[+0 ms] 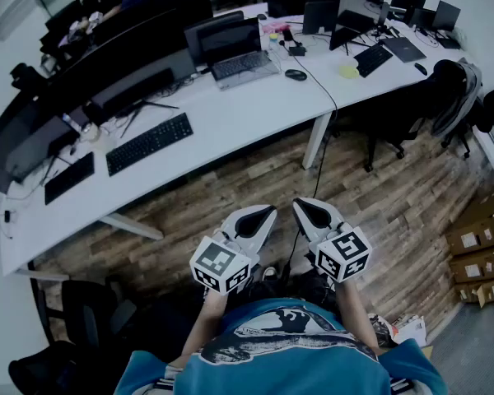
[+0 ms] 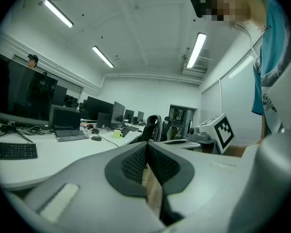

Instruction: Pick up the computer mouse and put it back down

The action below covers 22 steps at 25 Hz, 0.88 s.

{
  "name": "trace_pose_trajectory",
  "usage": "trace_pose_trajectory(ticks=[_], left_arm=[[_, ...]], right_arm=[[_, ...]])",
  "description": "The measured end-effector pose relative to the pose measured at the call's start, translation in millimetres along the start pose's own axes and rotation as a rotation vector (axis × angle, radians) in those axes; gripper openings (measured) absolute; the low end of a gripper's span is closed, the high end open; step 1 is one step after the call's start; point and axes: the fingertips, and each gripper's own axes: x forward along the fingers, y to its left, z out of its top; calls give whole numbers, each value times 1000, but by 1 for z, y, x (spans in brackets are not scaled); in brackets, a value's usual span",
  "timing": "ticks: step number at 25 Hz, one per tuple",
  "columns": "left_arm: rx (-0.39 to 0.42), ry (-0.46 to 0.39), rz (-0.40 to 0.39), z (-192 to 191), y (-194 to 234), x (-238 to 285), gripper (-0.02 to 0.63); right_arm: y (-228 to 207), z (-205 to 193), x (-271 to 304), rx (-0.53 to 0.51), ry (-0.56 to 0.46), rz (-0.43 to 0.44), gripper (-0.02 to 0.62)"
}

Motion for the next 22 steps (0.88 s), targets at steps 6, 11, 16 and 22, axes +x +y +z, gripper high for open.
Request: trace_pose_trajectory(ticks=[6, 11, 16, 22], left_arm=[[-8, 3, -4, -1, 9, 1, 14], [-33, -3, -17, -5, 13, 11, 14], [-51, 25, -31, -15, 16, 27, 14], [-68, 44, -15, -17, 33, 56, 14]], right_arm=[[2, 0, 9, 19, -7, 4, 2], [-5, -6, 9, 22, 20, 3, 2], [-23, -13, 10, 51, 36, -13, 2], [-53, -13, 29, 68, 49, 13, 2]])
